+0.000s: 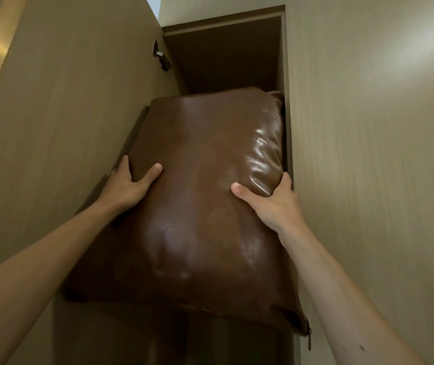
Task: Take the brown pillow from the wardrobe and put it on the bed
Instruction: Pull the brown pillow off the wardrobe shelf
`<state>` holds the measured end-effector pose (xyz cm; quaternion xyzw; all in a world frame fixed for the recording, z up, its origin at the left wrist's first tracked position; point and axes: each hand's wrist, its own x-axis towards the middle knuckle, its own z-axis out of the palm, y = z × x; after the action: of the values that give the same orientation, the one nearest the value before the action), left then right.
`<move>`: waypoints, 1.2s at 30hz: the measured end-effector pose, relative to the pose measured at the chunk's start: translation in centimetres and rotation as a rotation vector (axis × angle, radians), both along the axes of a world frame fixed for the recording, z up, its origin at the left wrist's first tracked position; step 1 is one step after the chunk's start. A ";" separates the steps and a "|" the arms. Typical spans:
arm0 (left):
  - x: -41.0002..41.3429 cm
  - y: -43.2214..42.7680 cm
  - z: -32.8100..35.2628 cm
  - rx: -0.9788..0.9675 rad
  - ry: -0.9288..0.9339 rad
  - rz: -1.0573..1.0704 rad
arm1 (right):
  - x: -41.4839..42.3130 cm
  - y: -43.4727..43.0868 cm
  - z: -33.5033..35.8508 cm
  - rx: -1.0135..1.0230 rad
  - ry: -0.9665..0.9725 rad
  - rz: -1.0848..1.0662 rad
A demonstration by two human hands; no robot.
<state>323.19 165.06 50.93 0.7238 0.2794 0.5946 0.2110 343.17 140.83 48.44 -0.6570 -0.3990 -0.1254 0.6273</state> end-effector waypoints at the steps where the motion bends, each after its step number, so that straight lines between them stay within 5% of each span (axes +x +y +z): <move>1: -0.1 0.1 0.0 -0.005 -0.001 -0.008 | 0.0 0.1 -0.2 0.010 0.001 -0.001; 10: -0.5 0.6 -0.5 -0.145 -0.037 0.013 | 1.3 -0.3 -2.4 0.077 0.056 0.083; 23: -0.8 -0.6 -4.3 -0.131 -0.204 -0.306 | -0.2 2.3 -5.5 0.343 -0.036 0.004; 36: -2.3 -8.4 -9.1 -0.002 -0.193 -0.088 | 2.9 0.2 -10.9 0.426 0.031 0.247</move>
<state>320.91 156.68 41.85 0.6743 0.2264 0.6516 0.2635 346.04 140.99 37.50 -0.4581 -0.4312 -0.1186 0.7682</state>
